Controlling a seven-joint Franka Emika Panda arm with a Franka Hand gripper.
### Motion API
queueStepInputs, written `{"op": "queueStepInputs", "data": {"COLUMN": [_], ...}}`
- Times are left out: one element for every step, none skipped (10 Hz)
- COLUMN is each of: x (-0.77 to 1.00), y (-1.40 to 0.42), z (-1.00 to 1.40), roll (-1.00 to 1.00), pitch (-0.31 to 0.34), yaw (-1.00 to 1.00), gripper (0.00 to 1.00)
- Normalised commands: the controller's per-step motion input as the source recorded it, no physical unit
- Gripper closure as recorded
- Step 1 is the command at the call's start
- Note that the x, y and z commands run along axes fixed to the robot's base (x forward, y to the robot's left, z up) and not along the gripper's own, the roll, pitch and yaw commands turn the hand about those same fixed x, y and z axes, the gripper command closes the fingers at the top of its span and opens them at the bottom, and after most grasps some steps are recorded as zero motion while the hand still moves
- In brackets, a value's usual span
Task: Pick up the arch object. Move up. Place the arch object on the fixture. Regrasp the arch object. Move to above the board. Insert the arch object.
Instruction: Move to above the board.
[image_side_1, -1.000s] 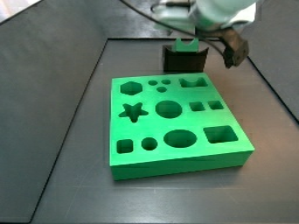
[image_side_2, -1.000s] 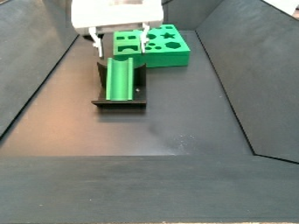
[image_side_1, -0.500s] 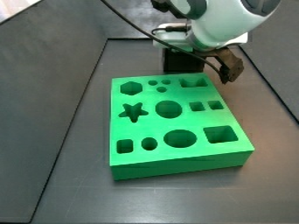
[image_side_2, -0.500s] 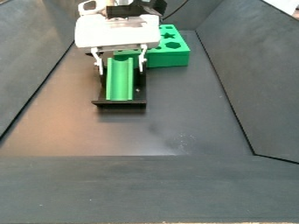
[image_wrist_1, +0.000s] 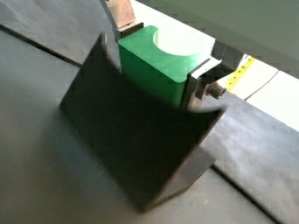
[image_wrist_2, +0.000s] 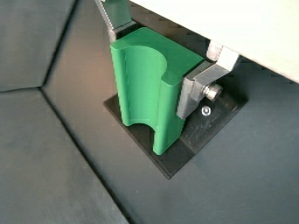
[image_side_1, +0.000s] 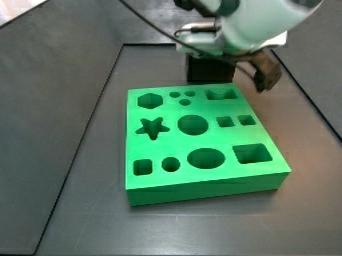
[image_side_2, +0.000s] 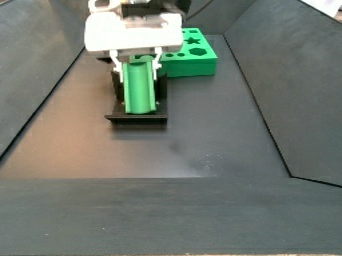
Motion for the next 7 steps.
{"op": "queueStepInputs", "data": {"x": [-0.04,-0.04,-0.05,-0.05,-0.05,-0.05,-0.06], "y": [-0.12,-0.11,-0.11,-0.11,-0.10,-0.10,-0.09], "z": [1.00,1.00,1.00,1.00,1.00,1.00,1.00], "roll": [-0.10,-0.06,-0.03,0.00,0.01,0.01,0.02], "pitch": [-0.291,-0.315,-0.314,-0.274,-0.231,-0.201,-0.136], "yaw": [0.24,0.14,0.06,-0.03,-0.09,-0.11,-0.16], "gripper": [1.00,1.00,1.00,1.00,1.00,1.00,1.00]}}
